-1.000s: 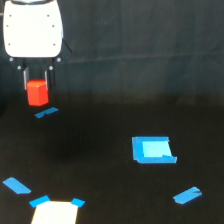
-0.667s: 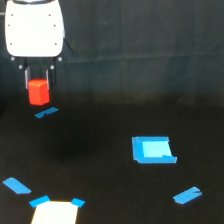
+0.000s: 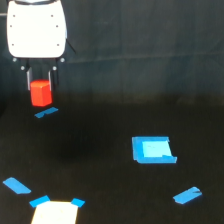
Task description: Pick up the red object from the table
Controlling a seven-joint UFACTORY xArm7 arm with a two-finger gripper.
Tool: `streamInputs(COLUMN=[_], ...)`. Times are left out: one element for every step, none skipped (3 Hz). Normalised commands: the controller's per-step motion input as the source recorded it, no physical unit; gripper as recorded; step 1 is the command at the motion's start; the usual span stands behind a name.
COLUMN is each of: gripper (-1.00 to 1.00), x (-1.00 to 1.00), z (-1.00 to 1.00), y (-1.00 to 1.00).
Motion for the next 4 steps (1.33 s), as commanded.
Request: streamInputs(gripper=[-0.74, -0.8, -1.0, -1.0], x=[-0.01, -0.38, 0.11, 0.08], z=[1.0, 0.34, 0.72, 0.55], y=[0.52, 0.46, -0.11, -0.49])
